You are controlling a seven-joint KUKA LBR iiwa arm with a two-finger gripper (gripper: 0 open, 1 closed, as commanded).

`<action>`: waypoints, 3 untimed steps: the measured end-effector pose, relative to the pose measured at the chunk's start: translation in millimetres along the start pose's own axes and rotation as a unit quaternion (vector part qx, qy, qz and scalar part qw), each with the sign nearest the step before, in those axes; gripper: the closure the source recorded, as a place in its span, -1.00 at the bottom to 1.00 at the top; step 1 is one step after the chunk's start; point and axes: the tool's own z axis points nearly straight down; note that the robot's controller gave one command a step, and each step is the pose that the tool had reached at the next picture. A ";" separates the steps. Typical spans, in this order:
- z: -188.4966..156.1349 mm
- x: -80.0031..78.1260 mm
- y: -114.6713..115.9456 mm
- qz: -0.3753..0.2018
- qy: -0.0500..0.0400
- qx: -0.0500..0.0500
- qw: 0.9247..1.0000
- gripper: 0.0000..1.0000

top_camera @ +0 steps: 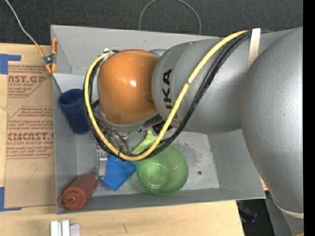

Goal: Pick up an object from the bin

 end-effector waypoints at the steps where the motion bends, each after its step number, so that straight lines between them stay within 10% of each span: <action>1: -4.9 -2.1 -1.5 0.002 -0.004 -0.001 1.000 -1.00; 2: 100.7 -3.5 -69.7 -0.110 -0.002 0.000 0.994 -1.00; 3: 41.1 -4.3 -94.1 -0.204 -0.007 -0.001 0.979 -1.00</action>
Offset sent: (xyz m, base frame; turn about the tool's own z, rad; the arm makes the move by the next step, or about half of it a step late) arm 0.0030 -0.0918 -0.1339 -0.2854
